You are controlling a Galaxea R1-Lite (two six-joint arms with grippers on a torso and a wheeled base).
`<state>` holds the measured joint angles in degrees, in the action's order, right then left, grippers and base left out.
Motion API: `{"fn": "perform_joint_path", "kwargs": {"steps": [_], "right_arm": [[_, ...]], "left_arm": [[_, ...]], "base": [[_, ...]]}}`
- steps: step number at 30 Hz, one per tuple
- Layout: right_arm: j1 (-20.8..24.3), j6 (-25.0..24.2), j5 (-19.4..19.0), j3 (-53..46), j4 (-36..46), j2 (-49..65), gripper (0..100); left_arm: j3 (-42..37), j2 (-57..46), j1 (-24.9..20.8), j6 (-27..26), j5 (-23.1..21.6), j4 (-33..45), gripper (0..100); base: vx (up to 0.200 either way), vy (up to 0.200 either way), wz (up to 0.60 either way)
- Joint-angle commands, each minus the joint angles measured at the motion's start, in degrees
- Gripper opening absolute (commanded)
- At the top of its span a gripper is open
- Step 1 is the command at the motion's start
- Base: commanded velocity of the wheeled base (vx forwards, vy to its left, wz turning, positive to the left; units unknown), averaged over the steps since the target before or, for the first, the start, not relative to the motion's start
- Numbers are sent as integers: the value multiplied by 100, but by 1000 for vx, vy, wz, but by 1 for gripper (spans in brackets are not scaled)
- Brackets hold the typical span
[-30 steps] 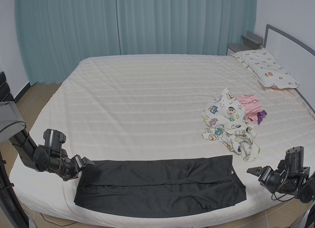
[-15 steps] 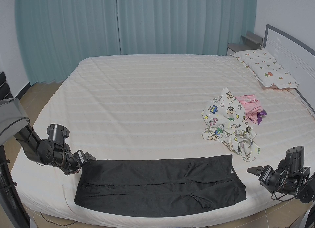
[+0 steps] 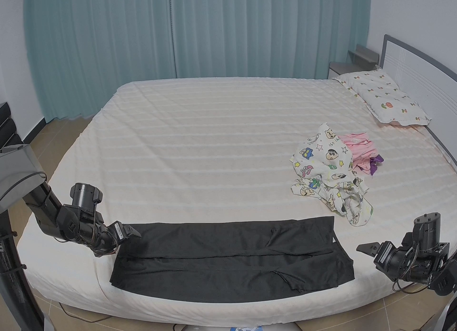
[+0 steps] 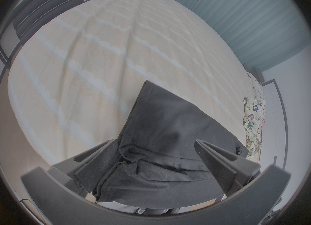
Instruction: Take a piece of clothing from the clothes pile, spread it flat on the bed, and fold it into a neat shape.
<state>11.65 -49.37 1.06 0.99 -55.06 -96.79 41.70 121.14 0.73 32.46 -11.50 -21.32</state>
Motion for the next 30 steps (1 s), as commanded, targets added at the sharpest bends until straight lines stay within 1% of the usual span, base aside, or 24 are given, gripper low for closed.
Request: {"fn": "perform_joint_path", "kwargs": {"steps": [1, 5, 7, 9, 10, 12, 13, 14, 15, 16, 19, 24, 30], "right_arm": [[12, -2, -1, -99, -4, 3, 100], [91, -2, -1, -99, -4, 20, 100], [91, -2, -1, -99, -4, 11, 100], [91, -2, -9, -99, -13, 11, 100], [91, -2, -9, -99, -13, 11, 100], [91, -2, -9, -99, -13, 11, 100], [91, -2, -9, -99, -13, 11, 100], [91, -2, -18, -99, -13, 11, 100], [91, -2, -18, -99, -13, 11, 100], [91, -2, -18, -99, -13, 3, 100], [109, -2, -27, -99, -22, -6, 100], [171, -2, -27, -99, -22, 3, 100], [171, -2, -45, -99, -31, 3, 100]], "left_arm": [[180, 129, 15, -12, 7, 5, 100], [497, 235, 15, -91, 7, 67, 100], [584, 314, 6, -381, -19, 67, 100], [628, 384, 6, -531, -19, 67, 100], [699, 542, 15, -821, -11, 75, 100], [751, 648, 24, -1058, -11, 93, 100], [743, 648, 24, -1067, -11, 93, 100], [751, 666, 32, -1260, -19, 137, 100], [751, 666, 32, -1260, -19, 137, 100], [743, 674, 59, -1506, -37, 234, 100], [743, 701, 85, -1858, -37, 339, 100], [751, 753, 85, -1981, -2, 339, 100], [681, 806, 85, -2271, -46, 322, 100]], "base": [[0, 0, 0], [0, 0, 0], [0, 0, 0], [0, 0, 0], [0, 0, 0], [0, 0, 0], [0, 0, 0], [0, 0, 0], [0, 0, 0], [0, 0, 0], [0, 0, 0], [0, 0, 0], [0, 0, 0]]}}
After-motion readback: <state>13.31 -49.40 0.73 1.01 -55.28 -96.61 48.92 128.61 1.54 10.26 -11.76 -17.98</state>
